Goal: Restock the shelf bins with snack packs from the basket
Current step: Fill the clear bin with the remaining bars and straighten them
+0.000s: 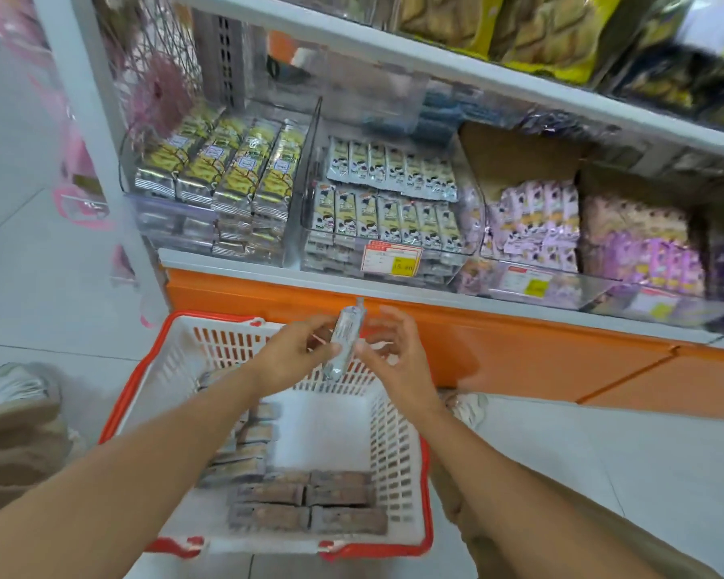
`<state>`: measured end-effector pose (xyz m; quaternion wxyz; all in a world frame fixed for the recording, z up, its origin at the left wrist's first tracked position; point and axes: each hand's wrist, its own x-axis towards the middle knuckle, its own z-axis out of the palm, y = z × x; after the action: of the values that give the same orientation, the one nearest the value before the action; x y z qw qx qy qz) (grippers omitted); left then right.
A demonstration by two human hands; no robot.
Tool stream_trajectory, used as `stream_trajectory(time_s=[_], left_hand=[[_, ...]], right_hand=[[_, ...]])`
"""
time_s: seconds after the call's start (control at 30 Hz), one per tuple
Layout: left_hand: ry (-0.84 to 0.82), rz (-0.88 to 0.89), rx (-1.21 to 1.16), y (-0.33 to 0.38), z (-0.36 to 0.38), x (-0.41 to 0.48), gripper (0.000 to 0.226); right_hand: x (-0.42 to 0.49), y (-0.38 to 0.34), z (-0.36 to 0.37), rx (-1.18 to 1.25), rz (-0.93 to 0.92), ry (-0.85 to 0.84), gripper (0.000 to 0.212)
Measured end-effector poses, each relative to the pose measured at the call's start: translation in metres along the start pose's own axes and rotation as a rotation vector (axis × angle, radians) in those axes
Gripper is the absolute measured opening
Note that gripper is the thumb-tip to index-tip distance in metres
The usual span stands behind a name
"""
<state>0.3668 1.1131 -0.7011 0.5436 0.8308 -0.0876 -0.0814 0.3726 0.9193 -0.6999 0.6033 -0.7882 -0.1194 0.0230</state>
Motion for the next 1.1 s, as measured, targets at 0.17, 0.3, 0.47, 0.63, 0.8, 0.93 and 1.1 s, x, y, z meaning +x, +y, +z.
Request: stream_trajectory(time_s=[0.17, 0.3, 0.47, 0.63, 0.8, 0.93, 1.1], left_hand=[[0.048, -0.038, -0.257, 0.032, 0.003, 0.002, 0.033], [0.061, -0.024, -0.297, 0.048, 0.002, 0.008, 0.036], [0.302, 0.254, 0.315, 0.061, -0.002, 0.026, 0.054], [0.46, 0.425, 0.923, 0.054, -0.022, 0.048, 0.069], [0.363, 0.354, 1.016, 0.042, -0.022, 0.053, 0.08], [0.387, 0.405, 1.038, 0.032, -0.023, 0.056, 0.087], [0.371, 0.402, 1.05, 0.031, -0.024, 0.056, 0.091]], right_hand=[[-0.011, -0.022, -0.009, -0.08, -0.045, -0.029, 0.038], [-0.006, -0.042, -0.02, -0.11, -0.092, -0.008, 0.029], [0.023, -0.076, -0.044, -0.211, -0.127, 0.157, 0.028], [0.067, -0.095, -0.083, -0.395, -0.131, 0.353, 0.021], [0.096, -0.089, -0.097, -0.68, -0.105, 0.45, 0.024], [0.116, -0.082, -0.094, -0.798, -0.111, 0.481, 0.025], [0.125, -0.076, -0.092, -0.951, -0.093, 0.488, 0.017]])
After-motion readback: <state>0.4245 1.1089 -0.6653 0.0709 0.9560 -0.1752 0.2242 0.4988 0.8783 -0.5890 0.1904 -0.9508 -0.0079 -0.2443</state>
